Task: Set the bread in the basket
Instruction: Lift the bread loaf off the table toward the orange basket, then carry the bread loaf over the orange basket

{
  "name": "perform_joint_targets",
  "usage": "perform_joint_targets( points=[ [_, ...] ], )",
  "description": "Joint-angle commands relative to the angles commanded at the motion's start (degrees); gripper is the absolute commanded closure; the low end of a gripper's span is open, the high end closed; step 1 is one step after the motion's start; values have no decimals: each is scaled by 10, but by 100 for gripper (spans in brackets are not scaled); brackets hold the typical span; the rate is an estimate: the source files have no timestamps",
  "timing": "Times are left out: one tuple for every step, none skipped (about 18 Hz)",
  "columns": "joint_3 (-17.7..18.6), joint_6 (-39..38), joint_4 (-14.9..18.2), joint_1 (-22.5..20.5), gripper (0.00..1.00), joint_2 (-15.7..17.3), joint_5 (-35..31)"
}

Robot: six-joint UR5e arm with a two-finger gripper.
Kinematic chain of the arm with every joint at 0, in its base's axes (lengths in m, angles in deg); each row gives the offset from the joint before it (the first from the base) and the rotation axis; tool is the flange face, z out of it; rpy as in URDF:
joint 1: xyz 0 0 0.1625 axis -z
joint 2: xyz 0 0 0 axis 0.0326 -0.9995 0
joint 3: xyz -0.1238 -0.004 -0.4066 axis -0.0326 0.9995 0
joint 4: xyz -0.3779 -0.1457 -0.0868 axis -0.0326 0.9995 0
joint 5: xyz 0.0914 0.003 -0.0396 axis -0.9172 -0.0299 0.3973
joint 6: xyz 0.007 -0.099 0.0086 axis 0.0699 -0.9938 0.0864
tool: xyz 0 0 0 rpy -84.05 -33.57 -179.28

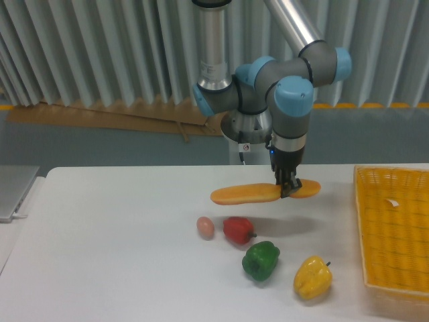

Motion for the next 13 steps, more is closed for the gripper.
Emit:
perform_joint_targets(
  points=[
    [-3,2,4,-8,64,0,6],
    [-4,11,4,-17,64,0,14],
    [-7,28,9,-27,64,0,23],
    [-11,47,17,-36,64,0,32],
    [-16,61,23,-45,64,-1,35],
    [-18,72,26,-51,64,-2,35],
    [-20,79,28,-55,64,-2,34],
    [-25,90,29,-62,66,-4,34],
    [-25,106,29,-72,67,-4,34],
    [-26,130,29,-82,67,-5,34],
    [-26,157,29,-93,67,-5,34],
    [-26,178,29,-107,68,-6,33],
    [-26,193,28,-119,68,-7,33]
  ],
)
